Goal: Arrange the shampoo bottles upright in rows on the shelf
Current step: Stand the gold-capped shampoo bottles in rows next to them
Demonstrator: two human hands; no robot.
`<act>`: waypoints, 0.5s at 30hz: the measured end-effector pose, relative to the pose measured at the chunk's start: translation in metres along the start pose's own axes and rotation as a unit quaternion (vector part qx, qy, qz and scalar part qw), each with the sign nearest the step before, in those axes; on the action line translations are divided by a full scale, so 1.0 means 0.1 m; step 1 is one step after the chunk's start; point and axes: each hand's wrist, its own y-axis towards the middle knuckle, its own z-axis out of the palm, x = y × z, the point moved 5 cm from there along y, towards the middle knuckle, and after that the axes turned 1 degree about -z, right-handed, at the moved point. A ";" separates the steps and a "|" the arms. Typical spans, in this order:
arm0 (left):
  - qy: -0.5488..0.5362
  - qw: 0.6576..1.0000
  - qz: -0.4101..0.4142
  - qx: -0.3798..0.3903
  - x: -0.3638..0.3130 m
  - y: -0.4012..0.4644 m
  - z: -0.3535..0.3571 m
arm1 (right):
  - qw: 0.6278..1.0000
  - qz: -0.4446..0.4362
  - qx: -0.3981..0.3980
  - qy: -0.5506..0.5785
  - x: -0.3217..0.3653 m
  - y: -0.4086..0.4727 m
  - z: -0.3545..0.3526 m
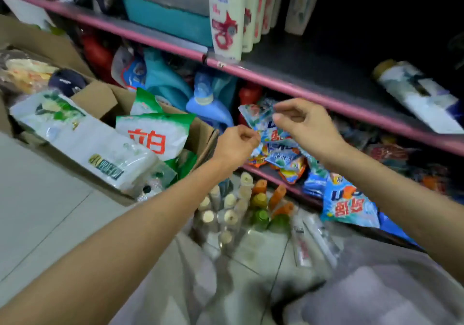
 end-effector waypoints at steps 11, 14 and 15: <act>0.275 0.934 -0.203 0.109 2.00 -0.72 0.25 | 0.972 0.151 0.159 -0.088 -1.55 -0.93 1.39; 0.287 0.923 -0.231 0.112 2.26 -0.77 0.37 | 0.949 0.094 0.213 -0.213 -1.75 -0.94 1.55; 0.282 0.924 -0.233 0.111 2.32 -0.76 0.42 | 0.937 0.073 0.232 -0.250 -1.79 -0.93 1.60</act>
